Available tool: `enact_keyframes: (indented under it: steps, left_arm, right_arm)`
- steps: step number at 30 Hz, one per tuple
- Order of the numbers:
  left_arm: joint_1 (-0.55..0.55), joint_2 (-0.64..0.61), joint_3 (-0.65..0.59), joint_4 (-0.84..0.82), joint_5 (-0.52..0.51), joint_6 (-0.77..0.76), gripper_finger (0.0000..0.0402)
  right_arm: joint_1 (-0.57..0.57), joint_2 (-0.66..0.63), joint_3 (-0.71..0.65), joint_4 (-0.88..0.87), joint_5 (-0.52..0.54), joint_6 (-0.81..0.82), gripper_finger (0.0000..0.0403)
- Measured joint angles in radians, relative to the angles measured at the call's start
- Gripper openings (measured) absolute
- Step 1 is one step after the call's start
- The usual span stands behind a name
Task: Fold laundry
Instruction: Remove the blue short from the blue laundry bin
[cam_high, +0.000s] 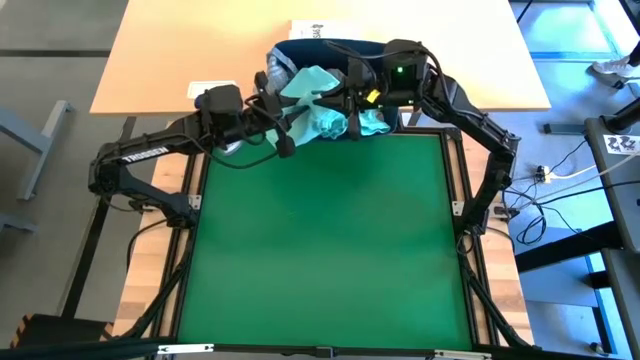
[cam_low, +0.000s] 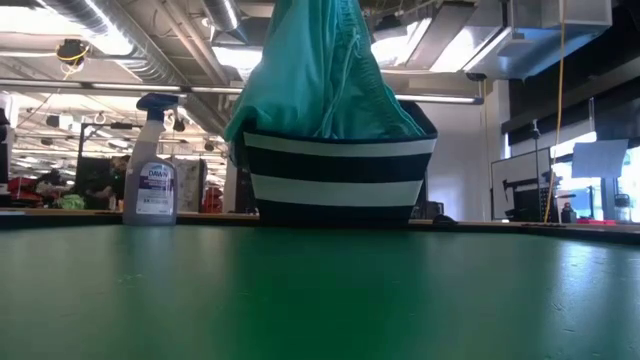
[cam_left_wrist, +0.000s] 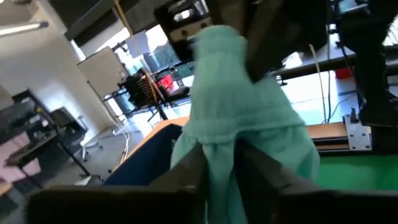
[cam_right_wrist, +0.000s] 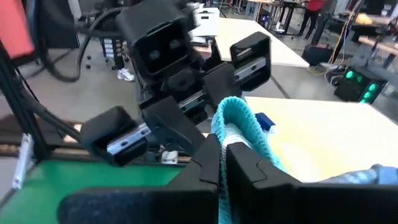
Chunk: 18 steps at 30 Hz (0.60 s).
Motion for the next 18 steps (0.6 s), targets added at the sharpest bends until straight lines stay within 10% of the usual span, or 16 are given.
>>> enact_keyframes:
  steps: [9,18]
  left_arm:
    - [-0.002,-0.074,0.008,-0.021,0.002,0.025,0.0013]
    - [0.0,-0.199,0.01,-0.071,-0.083,0.029,0.0014]
  right_arm:
    - [-0.002,-0.069,0.001,-0.051,0.149,0.005,0.0093]
    - [-0.003,-0.164,0.001,-0.506,0.434,-0.145,0.019]
